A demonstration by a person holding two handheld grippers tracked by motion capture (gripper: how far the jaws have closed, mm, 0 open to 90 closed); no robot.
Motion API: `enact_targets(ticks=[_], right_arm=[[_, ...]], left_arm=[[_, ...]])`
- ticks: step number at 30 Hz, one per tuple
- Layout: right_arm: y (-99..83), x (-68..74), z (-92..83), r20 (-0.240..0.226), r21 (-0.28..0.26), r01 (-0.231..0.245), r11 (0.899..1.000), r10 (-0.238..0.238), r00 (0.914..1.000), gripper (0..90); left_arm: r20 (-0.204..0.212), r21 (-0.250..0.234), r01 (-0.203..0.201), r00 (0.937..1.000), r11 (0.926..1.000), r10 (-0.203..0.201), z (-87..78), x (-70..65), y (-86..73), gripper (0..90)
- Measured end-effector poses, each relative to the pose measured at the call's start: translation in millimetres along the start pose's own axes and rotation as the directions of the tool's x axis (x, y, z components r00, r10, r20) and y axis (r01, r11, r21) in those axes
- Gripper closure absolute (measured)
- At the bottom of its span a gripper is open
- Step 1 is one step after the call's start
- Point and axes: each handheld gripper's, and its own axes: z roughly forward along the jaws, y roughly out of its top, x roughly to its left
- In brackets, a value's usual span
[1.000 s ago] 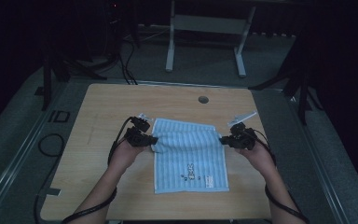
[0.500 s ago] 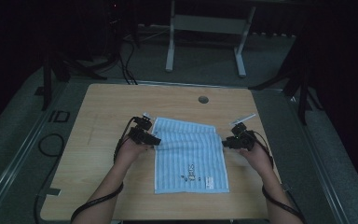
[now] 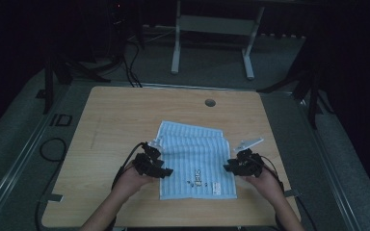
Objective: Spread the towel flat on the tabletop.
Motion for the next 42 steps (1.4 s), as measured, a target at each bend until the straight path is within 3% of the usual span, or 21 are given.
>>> enact_targets(ticks=[2,4,7,10,14,20,30,36,39,42], right_arm=[[-6.0,9.6,7.6,-0.010,0.017,0.013,1.000,-0.013,0.9999,66.6],[-9.6,15.0,13.8,-0.001,0.033,0.032,0.999,-0.032,0.9995,65.9],[-12.9,16.4,27.2,0.009,0.063,0.039,0.997,-0.040,0.9992,64.6],[-10.8,12.4,31.0,0.019,0.051,0.033,0.998,-0.034,0.9992,64.4],[-5.2,0.2,34.1,0.029,0.050,0.030,0.998,-0.031,0.9991,64.5],[6.0,-22.2,38.7,0.058,0.065,0.006,0.998,-0.010,0.9983,64.5],[21.8,-60.2,44.5,0.073,0.078,-0.067,0.995,0.061,0.9955,64.7],[28.1,-67.3,45.3,0.068,0.101,-0.099,0.990,0.092,0.9934,61.9],[24.3,-59.0,34.1,0.045,0.082,-0.063,0.995,0.059,0.9972,61.0],[13.1,-46.2,19.0,0.036,0.065,-0.016,0.998,0.014,0.9992,58.4]], left_arm=[[0.021,0.016,0.002,0.9998,0.9999,-0.002,7.0,-3.2,-6.6,45.3],[0.010,0.028,-0.008,0.9999,0.9996,0.008,13.0,-4.1,-9.7,45.4],[-0.007,0.052,-0.001,1.0000,0.9987,0.001,25.5,-0.2,-9.8,45.4],[-0.012,0.045,0.003,0.9999,0.9990,-0.002,30.0,3.4,-5.6,46.9],[-0.049,0.047,-0.018,0.9986,0.9987,0.020,35.4,8.4,5.4,47.0],[-0.064,0.044,-0.018,0.9977,0.9989,0.021,47.5,18.2,28.2,46.8],[-0.095,0.031,-0.011,0.9954,0.9995,0.014,63.6,29.6,56.6,46.9],[-0.098,0.057,-0.024,0.9948,0.9981,0.029,65.1,24.8,64.8,43.8],[-0.050,0.029,-0.061,0.9968,0.9977,0.063,55.3,14.1,59.1,42.3],[-0.037,0.019,-0.086,0.9955,0.9961,0.087,48.0,-0.4,46.5,38.4]])
